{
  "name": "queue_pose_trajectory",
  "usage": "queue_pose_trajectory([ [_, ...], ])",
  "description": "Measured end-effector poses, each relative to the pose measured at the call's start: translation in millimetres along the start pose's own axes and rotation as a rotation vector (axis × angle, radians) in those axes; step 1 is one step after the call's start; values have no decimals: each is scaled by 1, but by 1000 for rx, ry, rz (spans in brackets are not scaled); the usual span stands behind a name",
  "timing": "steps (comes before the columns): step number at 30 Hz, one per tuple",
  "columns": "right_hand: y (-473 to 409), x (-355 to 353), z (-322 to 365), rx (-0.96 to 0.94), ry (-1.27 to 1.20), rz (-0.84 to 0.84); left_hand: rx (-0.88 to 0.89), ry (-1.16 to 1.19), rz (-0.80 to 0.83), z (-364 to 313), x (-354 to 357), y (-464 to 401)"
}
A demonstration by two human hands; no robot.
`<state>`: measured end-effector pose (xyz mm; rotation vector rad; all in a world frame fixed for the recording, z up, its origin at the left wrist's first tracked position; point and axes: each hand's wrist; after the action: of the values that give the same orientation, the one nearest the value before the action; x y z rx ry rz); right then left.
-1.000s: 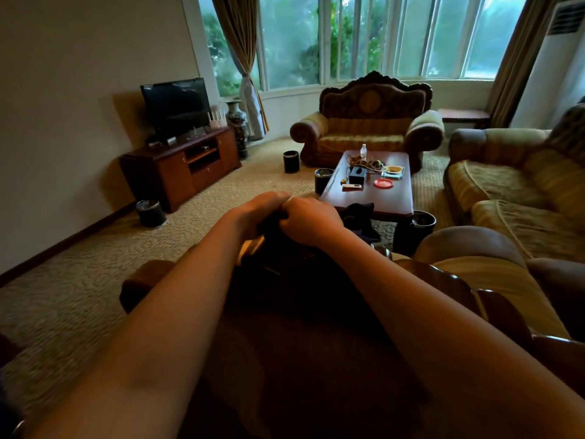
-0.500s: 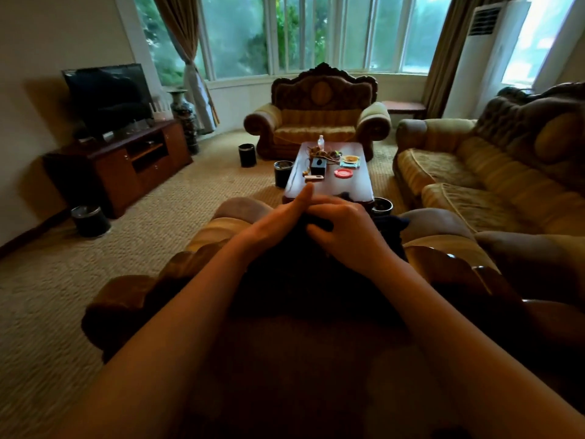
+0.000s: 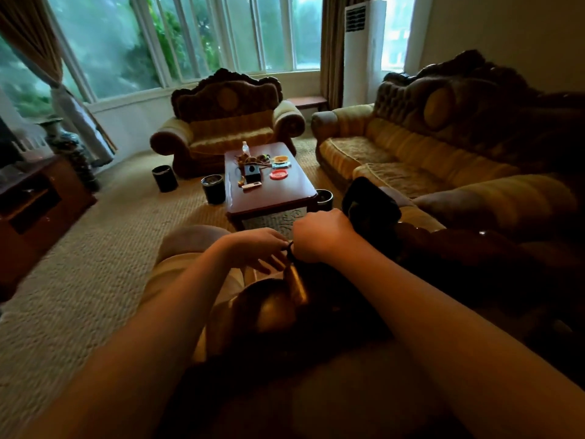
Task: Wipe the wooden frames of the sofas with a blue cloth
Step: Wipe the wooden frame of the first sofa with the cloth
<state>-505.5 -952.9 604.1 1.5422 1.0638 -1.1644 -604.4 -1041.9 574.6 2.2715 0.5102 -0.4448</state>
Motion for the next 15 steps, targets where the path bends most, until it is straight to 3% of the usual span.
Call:
queue_pose_trajectory([
  [7, 37, 19, 14, -49, -10, -286, 93, -51, 106, 4, -5, -10],
  [11, 40, 15, 1, 22, -117, -268, 123, -37, 106, 15, -14, -10],
  [15, 25, 4, -15, 224, -133, -189, 93, -30, 110, 27, -12, -5],
])
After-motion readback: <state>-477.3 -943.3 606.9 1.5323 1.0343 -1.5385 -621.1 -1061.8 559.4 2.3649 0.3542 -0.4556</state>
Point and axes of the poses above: each hand's wrist, its own y-axis away from the middle knuckle, its own x-axis out of the palm, z = x × y, and after that the axes turned 5 degrees about z, right-handed
